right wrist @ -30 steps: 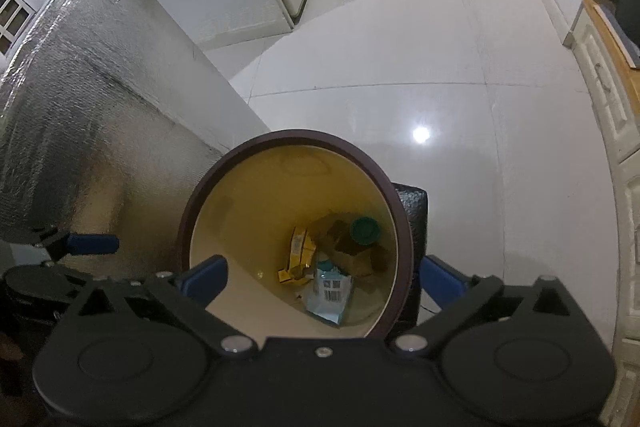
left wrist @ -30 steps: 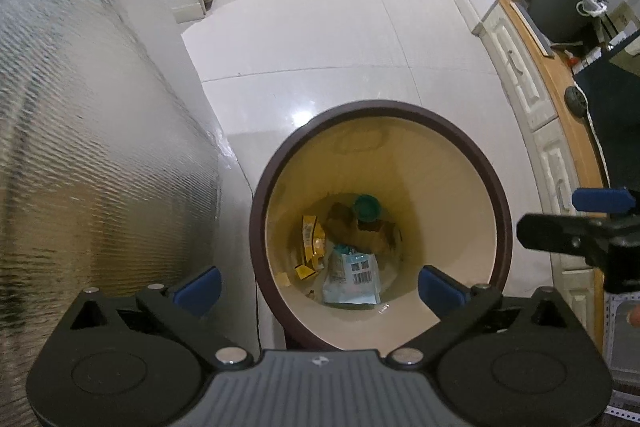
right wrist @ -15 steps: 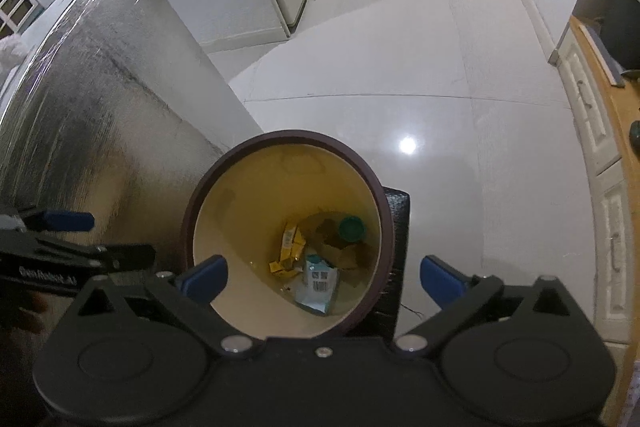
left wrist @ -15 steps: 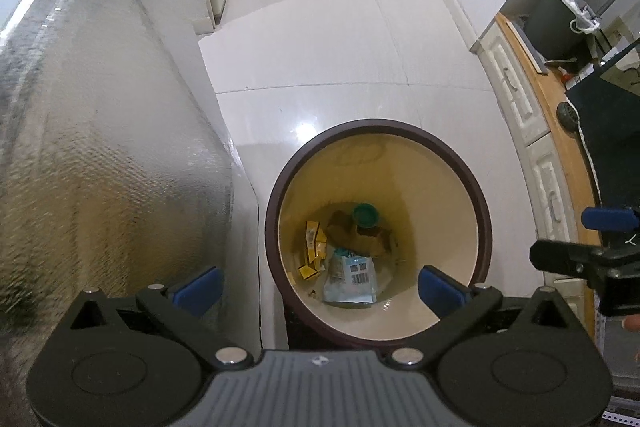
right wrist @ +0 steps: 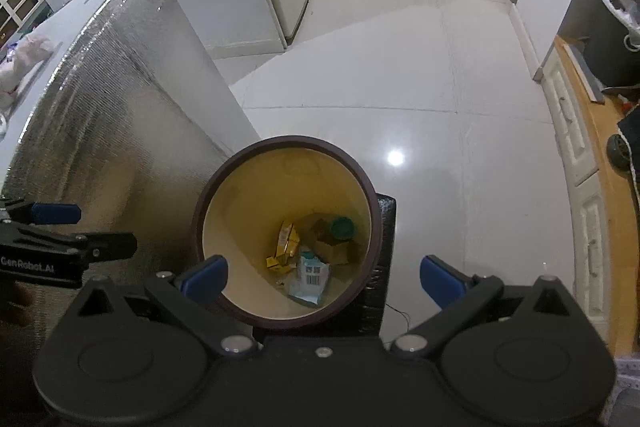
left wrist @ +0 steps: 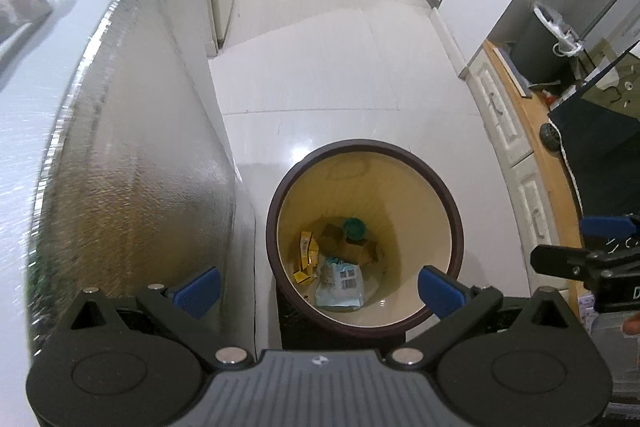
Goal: Collect trash
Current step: 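Move both tools back from the bin toward the table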
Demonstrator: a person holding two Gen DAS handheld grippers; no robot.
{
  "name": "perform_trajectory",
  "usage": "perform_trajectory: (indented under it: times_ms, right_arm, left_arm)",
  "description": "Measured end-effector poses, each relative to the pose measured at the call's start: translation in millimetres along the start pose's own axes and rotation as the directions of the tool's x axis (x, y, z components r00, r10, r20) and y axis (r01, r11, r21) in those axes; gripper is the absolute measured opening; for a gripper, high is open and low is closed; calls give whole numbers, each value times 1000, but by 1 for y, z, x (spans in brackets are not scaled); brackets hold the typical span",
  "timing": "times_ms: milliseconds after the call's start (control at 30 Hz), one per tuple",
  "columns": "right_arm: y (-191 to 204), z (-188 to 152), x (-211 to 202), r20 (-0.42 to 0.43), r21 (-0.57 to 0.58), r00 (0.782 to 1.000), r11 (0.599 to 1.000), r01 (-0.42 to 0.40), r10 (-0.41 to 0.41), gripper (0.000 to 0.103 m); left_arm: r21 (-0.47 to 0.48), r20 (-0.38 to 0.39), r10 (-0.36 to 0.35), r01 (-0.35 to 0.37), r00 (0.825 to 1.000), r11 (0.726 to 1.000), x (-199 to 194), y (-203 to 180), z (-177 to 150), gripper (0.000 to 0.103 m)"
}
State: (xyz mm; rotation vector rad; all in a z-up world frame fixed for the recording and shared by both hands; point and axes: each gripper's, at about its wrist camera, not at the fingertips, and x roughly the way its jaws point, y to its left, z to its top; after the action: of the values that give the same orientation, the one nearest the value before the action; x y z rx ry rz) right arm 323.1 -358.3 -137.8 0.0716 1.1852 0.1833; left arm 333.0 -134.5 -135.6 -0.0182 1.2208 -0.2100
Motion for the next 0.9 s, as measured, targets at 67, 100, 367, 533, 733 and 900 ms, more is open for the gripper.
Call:
perform_trajectory:
  times_ms: [67,100,367,533,733,900]
  right_arm:
    - [0,-2,-9,11,6,1000,1000,1,-1,103]
    - [-1,-3,-13,16,8,1000,1000,3,-3,103]
    - [7,-11,-50,73,-13,997,999,29,-28,103]
    - [19,-10,-75,133,-32,991,999,31,-27,103]
    - [44,-7,-100,205,-62,979,998,21,-8,103]
    - [77,-3,-114,253,-118,967,993,7,23,103]
  left_arm:
    - [4,14,-2,2,1000,1000,-10,0,-2,103]
    - [6,22,-4,4,1000,1000,-14,0,-3,103]
    - [-12,127,-41,43,991,999,-65,4,-9,103]
    - [-33,209,-52,60,977,998,-102,13,-16,103]
    - [-74,305,-30,55,952,996,-145,36,-27,103]
    - [-136,377,19,35,926,990,-178,65,-38,103]
